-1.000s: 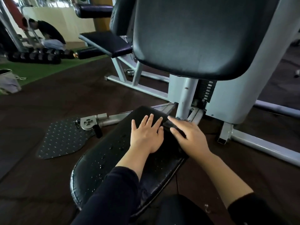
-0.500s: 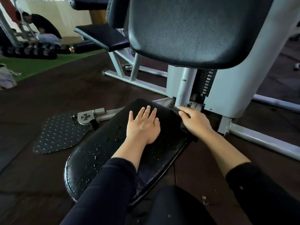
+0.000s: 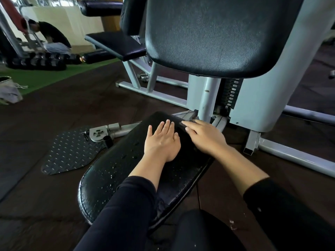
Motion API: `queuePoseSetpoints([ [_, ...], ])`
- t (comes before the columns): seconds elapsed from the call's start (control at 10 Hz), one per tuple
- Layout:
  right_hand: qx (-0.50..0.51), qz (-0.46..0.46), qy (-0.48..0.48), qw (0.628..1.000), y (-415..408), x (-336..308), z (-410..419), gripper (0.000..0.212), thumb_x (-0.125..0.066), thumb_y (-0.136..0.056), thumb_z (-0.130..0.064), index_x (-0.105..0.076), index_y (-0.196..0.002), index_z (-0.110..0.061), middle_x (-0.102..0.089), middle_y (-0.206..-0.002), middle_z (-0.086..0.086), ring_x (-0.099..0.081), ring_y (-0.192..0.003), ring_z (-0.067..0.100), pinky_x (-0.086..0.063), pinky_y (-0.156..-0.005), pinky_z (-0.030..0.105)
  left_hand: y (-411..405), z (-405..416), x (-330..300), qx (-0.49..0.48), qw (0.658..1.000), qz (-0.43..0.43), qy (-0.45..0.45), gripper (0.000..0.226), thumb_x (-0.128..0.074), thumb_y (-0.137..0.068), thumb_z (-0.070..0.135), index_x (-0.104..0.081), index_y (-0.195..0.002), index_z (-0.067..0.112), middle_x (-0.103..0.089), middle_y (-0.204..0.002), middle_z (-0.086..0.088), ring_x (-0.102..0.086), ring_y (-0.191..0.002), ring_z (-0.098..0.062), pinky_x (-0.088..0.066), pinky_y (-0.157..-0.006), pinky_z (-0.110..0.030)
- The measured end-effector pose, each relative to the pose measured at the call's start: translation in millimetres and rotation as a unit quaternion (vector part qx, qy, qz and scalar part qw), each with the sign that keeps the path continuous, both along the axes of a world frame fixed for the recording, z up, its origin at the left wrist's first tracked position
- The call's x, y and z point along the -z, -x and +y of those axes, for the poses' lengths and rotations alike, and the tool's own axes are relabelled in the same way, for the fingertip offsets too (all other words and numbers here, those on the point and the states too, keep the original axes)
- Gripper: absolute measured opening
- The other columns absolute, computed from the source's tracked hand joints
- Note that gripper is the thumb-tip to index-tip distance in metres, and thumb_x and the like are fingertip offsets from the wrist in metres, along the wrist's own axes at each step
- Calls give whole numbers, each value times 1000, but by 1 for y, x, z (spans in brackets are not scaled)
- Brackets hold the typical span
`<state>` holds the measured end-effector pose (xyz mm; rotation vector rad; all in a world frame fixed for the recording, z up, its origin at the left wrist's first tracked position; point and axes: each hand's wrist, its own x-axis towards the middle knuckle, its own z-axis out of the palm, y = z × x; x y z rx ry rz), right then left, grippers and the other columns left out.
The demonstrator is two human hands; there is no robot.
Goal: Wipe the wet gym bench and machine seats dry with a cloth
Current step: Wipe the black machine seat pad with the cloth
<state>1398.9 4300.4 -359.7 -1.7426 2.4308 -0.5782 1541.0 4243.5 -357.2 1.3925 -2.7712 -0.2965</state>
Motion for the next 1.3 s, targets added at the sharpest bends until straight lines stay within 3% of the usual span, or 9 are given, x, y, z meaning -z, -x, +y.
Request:
queuePoseSetpoints([
  [0.2,64,-125,73,987,26,11,23,38,-33,-100,-36,-45,-136,-37,-42,-144,-9,-38,-132,18,-33,-102,34,0,-1,0,6,1000,8,-5,55,-10,-103,33,0,-155,19,7,-162,6,9,-148,-9,10,-120,-41],
  [0.3,36,-53,116,991,7,17,45,38,-34,-101,-29,-47,-136,-27,-44,-142,0,-34,-133,21,-25,-106,32,-1,-4,1,10,1000,16,-9,55,-11,-103,33,-1,-155,18,7,-162,6,8,-148,-10,11,-119,-40],
  [0.4,-18,31,128,991,-21,15,51,44,-28,-97,-34,-49,-135,-27,-46,-142,-3,-35,-133,22,-21,-110,36,-3,-9,-6,33,998,19,-41,54,-15,-104,30,-3,-155,14,6,-163,2,8,-148,-11,11,-118,-40],
  [0.5,-61,57,57,995,-34,7,33,42,-26,-100,-36,-39,-141,-33,-36,-149,-8,-25,-141,19,-14,-115,39,-18,-12,-21,24,990,75,-119,54,-24,-105,29,-10,-155,15,-2,-163,2,4,-149,-11,10,-117,-36],
  [0.7,-82,3,-42,996,-20,-8,-14,42,-21,-101,-40,-27,-143,-42,-22,-155,-12,-11,-145,12,-10,-118,42,-75,-30,-22,-73,997,7,-25,61,-27,-102,47,-11,-155,23,-3,-163,4,0,-149,-12,3,-120,-45],
  [0.9,16,-32,-37,999,-4,-6,9,44,-21,-101,-38,-27,-145,-36,-28,-152,-10,-25,-139,18,-28,-111,42,-93,-22,-11,-124,991,17,-42,67,-18,-97,63,-8,-155,30,-8,-162,9,-12,-148,-17,-20,-116,-41],
  [1.0,1,1,-2,1000,-14,-1,28,44,-23,-101,-32,-28,-145,-34,-29,-152,-8,-23,-139,18,-20,-115,38,-91,-22,-11,-126,992,12,-27,67,-16,-96,63,-8,-154,30,-12,-161,8,-21,-146,-20,-30,-109,-42],
  [1.1,-63,-4,-8,998,-25,-7,28,43,-25,-102,-30,-28,-145,-35,-24,-154,-12,-15,-142,13,-9,-114,32,-91,-22,-10,-127,991,12,-28,67,-16,-97,62,-8,-155,29,-17,-160,6,-25,-143,-23,-31,-106,-42],
  [1.3,-185,-30,-57,981,-39,-19,-23,39,-31,-101,-36,-34,-137,-51,-25,-153,-14,-12,-144,7,-7,-119,36,-90,-23,-6,-132,991,11,-19,66,-15,-97,62,-6,-154,31,-18,-160,4,-26,-142,-24,-32,-106,-43],
])
